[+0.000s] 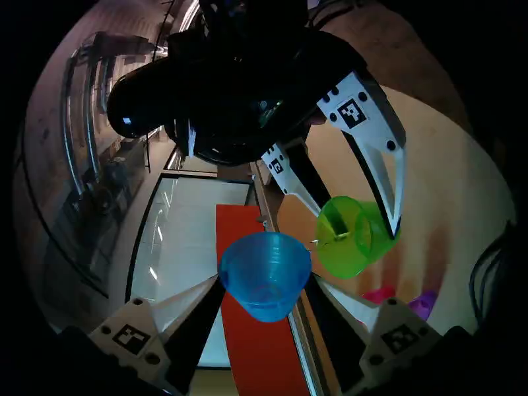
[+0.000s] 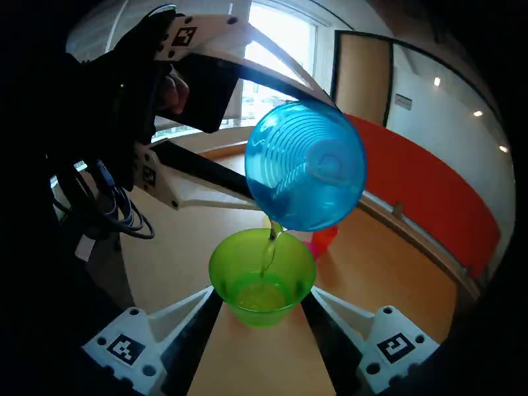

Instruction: Pour water

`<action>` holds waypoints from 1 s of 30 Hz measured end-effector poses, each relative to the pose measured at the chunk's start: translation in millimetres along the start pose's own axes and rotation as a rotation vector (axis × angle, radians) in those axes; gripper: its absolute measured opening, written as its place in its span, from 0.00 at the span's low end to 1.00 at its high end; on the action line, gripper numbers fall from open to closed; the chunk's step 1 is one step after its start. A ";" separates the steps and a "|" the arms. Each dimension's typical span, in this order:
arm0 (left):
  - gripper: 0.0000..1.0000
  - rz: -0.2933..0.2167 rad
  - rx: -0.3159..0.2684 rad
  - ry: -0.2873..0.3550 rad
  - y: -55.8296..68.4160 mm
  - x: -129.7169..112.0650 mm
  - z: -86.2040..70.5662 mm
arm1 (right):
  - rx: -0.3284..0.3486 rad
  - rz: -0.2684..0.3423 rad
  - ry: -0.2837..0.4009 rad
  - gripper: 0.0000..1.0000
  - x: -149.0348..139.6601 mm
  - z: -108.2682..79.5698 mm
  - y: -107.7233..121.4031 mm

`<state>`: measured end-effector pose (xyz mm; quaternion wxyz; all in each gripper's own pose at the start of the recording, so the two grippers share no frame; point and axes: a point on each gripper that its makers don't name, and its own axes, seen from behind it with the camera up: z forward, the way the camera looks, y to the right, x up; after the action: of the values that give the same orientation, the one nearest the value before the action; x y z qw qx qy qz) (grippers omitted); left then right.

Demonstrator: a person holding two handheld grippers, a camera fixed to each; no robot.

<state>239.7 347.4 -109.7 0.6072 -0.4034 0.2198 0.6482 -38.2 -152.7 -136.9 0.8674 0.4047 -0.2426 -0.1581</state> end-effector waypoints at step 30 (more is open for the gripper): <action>0.85 0.068 0.047 0.004 -11.5 -6.6 8.4 | -0.002 0.016 0.008 0.85 1.5 -2.3 0.9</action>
<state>248.2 351.8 -97.2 0.5936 -0.3827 0.2498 0.6624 -35.6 -151.4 -137.1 0.8700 0.4026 -0.2421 -0.1499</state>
